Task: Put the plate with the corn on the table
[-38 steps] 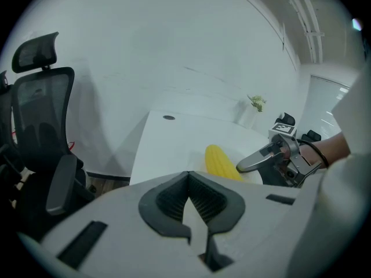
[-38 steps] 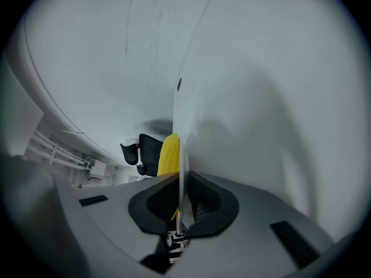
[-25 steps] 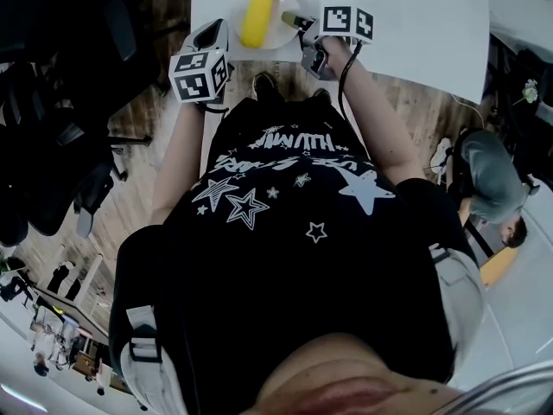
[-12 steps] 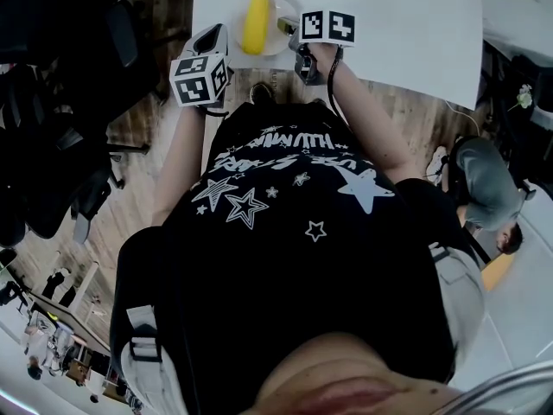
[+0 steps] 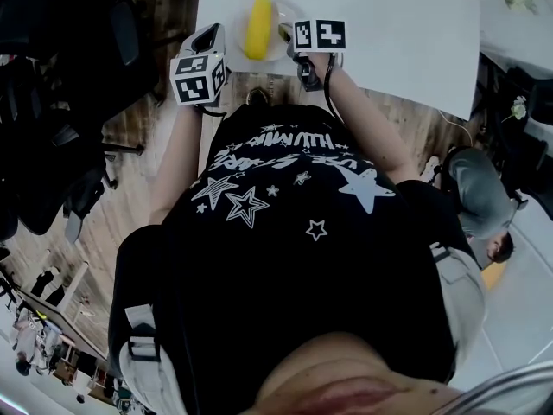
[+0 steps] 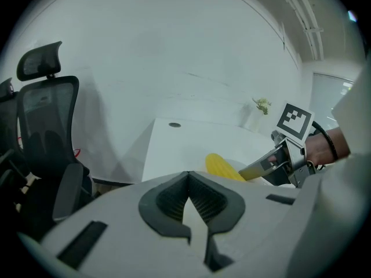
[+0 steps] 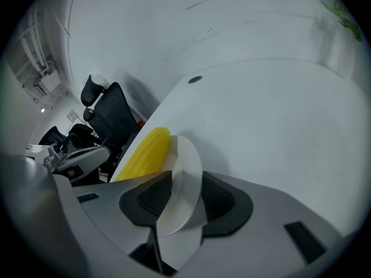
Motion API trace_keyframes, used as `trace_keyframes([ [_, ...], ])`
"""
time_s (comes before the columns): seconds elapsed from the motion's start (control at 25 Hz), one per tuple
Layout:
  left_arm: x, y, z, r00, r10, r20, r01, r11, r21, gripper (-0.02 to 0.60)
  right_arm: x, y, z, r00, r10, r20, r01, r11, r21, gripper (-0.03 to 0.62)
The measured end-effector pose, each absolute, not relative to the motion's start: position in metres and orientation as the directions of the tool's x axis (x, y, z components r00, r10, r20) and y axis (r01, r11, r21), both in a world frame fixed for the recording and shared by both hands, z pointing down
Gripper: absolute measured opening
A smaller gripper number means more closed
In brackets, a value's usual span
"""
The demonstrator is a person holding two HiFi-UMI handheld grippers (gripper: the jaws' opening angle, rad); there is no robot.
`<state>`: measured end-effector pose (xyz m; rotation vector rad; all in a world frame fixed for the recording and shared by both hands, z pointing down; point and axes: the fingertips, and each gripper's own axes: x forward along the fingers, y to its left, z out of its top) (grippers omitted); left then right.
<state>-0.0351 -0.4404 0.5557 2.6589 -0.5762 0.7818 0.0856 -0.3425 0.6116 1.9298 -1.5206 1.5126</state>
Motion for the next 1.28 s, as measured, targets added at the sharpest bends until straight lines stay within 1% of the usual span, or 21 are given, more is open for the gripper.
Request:
trace_keyframes([
  [0.24,-0.033,-0.440,0.555,0.771,-0.287,0.569,-0.457,-0.871,0.180,0.005,0.086,-0.341,0.611,-0.061,-0.523,0.850,-0.866,-0.395,-0.306,0.169],
  [0.32,-0.031,-0.438,0.554,0.773,-0.286,0.566,-0.456,-0.871,0.182,0.005,0.093,-0.337,0.612,-0.015,-0.506,0.863,-0.881,-0.401,-0.251,0.136],
  [0.4,-0.031,-0.437,0.556,0.775,-0.285,0.564,-0.455,-0.871,0.186,0.005,0.097,-0.334,0.614,0.016,-0.501,0.865,-0.890,-0.401,-0.216,0.133],
  [0.8,-0.027,-0.432,0.547,0.783,-0.290,0.550,-0.453,-0.872,0.186,0.005,0.107,-0.322,0.606,0.004,-0.527,0.850,-0.869,-0.422,-0.257,0.127],
  [1.08,-0.029,-0.413,0.527,0.767,-0.371,0.523,-0.521,-0.836,0.172,0.005,0.131,-0.298,0.583,-0.011,-0.572,0.820,-0.880,-0.384,-0.279,0.115],
  [1.28,-0.037,-0.403,0.511,0.740,-0.456,0.495,-0.593,-0.789,0.161,0.005,0.137,-0.294,0.572,-0.050,-0.590,0.806,-0.907,-0.311,-0.284,0.112],
])
